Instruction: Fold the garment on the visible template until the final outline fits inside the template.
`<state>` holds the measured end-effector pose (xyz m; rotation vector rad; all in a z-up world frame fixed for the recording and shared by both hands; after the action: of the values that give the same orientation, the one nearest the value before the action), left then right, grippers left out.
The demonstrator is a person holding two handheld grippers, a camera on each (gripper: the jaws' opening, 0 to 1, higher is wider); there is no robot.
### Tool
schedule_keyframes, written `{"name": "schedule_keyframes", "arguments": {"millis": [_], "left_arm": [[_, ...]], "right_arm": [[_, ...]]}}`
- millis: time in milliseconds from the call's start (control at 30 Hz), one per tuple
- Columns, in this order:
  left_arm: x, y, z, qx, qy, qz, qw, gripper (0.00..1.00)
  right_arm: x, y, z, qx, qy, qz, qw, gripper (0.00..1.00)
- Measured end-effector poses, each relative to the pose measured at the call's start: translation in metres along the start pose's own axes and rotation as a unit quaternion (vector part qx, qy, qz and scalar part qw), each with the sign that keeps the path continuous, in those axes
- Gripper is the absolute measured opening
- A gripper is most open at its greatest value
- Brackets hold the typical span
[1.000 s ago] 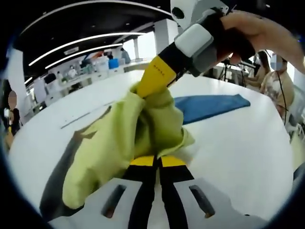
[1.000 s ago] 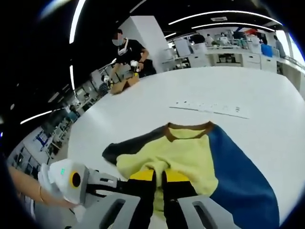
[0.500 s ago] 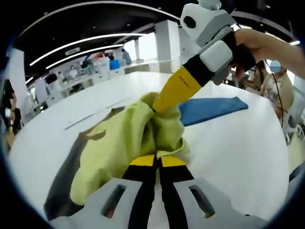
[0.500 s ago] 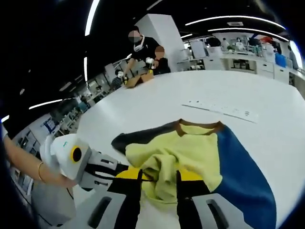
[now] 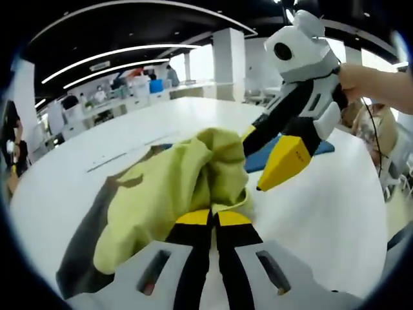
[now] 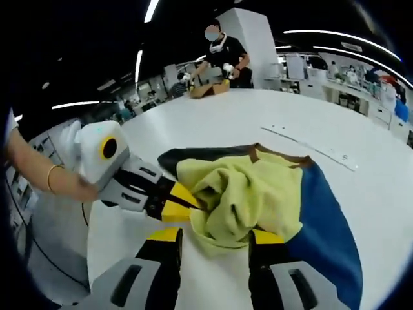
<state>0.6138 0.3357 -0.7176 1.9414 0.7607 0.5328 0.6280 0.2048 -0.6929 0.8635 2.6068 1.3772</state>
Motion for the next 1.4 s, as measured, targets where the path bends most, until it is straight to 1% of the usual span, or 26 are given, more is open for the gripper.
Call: {"name": "schedule_keyframes", "arguments": {"millis": [67,200,367,467,533,633,733,800,900,1000,1067,1100,1133,1400], "left_arm": [[0.000,0.000,-0.001,-0.001,-0.002,-0.001,1.0000,0.00],[0.000,0.001,-0.002,-0.002,-0.004,-0.006,1.0000,0.00],[0.000,0.001,-0.003,-0.001,-0.010,-0.012,0.9999,0.00],[0.001,0.001,-0.005,-0.001,-0.010,-0.013,0.9999,0.00],[0.001,0.002,-0.005,-0.002,-0.010,-0.014,0.9998,0.00],[0.002,0.002,-0.006,-0.003,-0.010,-0.014,0.9998,0.00],[0.002,0.001,-0.007,-0.002,-0.011,-0.015,0.9998,0.00],[0.002,0.001,-0.007,-0.001,-0.011,-0.016,0.9998,0.00],[0.001,0.002,-0.008,-0.001,-0.010,-0.017,0.9998,0.00],[0.000,0.003,-0.010,-0.001,-0.011,-0.017,0.9998,0.00],[0.000,0.003,-0.010,0.000,-0.011,-0.016,0.9998,0.00],[0.000,0.004,-0.011,0.000,-0.011,-0.015,0.9998,0.00],[-0.001,0.004,-0.011,0.000,-0.012,-0.015,0.9998,0.00],[-0.001,0.007,-0.015,0.000,-0.010,-0.013,0.9999,0.00]], "right_arm": [[0.000,-0.002,0.003,0.002,0.005,-0.013,0.9999,0.38],[-0.004,-0.008,0.010,0.019,0.004,-0.073,0.9971,0.38],[-0.011,-0.013,0.017,0.016,0.003,-0.077,0.9969,0.34],[-0.013,-0.017,0.019,0.025,0.007,-0.097,0.9949,0.30],[-0.014,-0.020,0.020,0.027,0.009,-0.096,0.9950,0.30],[-0.015,-0.023,0.020,0.034,0.010,-0.100,0.9943,0.25],[-0.014,-0.025,0.020,0.034,0.009,-0.106,0.9938,0.23],[-0.013,-0.027,0.020,0.036,0.013,-0.110,0.9932,0.19],[-0.012,-0.026,0.020,0.032,0.015,-0.112,0.9931,0.14],[-0.011,-0.026,0.020,0.030,0.015,-0.113,0.9930,0.12],[-0.011,-0.026,0.020,0.029,0.016,-0.113,0.9930,0.08],[-0.011,-0.025,0.019,0.025,0.015,-0.112,0.9933,0.02],[-0.011,-0.024,0.019,0.023,0.014,-0.112,0.9934,0.00],[-0.009,-0.019,0.018,0.012,0.006,-0.109,0.9940,0.00]]}}
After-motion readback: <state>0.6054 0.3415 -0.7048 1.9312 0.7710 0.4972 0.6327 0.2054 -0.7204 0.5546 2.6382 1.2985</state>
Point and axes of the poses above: the point that each gripper's makers call its tool centre point, and the gripper's own axes: z roughly forward along the fingers, x roughly to its left, y roughly out of its top, the point moved 7 cm from there along -z, roughly backward along the fingers, and after that the axes turned 2 degrees about -x, right-handed, at the moved point
